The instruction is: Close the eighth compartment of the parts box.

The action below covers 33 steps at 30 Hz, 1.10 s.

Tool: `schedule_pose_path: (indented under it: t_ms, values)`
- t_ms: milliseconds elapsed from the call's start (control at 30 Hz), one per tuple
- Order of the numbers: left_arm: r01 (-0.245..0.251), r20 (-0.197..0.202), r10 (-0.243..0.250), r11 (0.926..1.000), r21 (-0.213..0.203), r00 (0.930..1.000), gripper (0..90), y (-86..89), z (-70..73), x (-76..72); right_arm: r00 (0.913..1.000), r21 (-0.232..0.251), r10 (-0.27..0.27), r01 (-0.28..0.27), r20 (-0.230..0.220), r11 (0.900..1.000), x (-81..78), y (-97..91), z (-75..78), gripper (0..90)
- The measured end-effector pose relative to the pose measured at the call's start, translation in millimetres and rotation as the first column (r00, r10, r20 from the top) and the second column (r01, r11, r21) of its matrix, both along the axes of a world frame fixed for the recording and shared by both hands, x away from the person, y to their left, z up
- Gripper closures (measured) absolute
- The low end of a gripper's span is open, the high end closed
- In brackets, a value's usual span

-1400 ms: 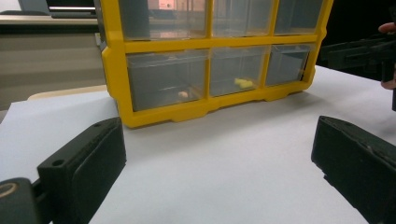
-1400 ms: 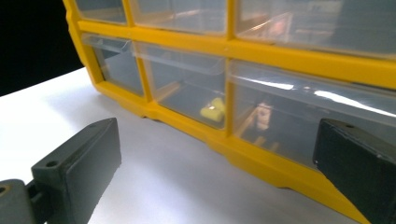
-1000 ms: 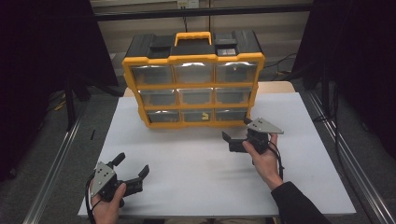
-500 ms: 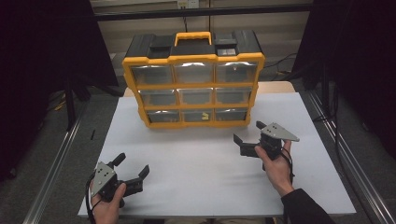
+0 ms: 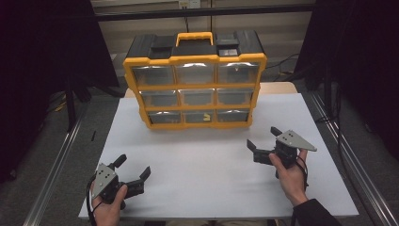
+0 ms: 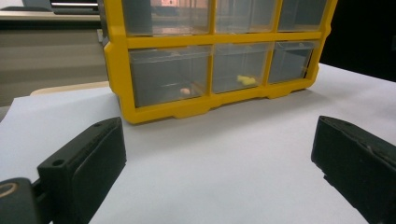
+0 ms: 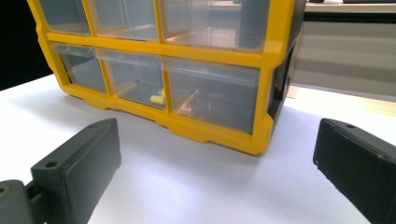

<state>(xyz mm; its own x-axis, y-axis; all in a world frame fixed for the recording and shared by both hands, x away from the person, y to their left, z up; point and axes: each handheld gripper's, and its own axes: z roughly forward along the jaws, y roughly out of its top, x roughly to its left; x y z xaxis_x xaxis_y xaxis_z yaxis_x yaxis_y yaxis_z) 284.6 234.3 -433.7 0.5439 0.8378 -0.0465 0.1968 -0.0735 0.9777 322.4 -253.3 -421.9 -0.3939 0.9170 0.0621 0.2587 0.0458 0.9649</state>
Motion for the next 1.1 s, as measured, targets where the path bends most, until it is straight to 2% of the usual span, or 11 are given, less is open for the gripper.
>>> schedule_pose_path:
  t_ms: [300, 567, 833, 1100]
  values:
    - [-0.006, 0.001, 0.006, 0.9999, -0.015, 1.0000, 3.2, 0.5, 0.2, -0.5, 0.9997, 0.002, -0.022, 0.022, 0.004, 0.9997, -12.7, -12.9, -3.0, 0.4]
    - [-0.015, 0.000, 0.015, 0.9999, 0.003, 0.9999, 3.0, 2.7, 0.3, -0.3, 0.9991, 0.000, -0.041, 0.041, 0.015, 0.9992, -23.5, -23.3, -6.6, 1.6]
    - [-0.020, -0.001, 0.020, 0.9998, 0.001, 0.9998, 3.0, 2.9, 0.4, -0.3, 0.9961, 0.007, -0.083, 0.083, 0.031, 0.9965, -32.7, -36.8, -10.4, 1.7]
    - [-0.023, -0.002, 0.023, 0.9997, -0.004, 0.9997, 3.0, 2.1, 0.1, -0.1, 0.9907, 0.004, -0.136, 0.136, 0.013, 0.9907, -47.6, -51.8, -15.6, 1.5]
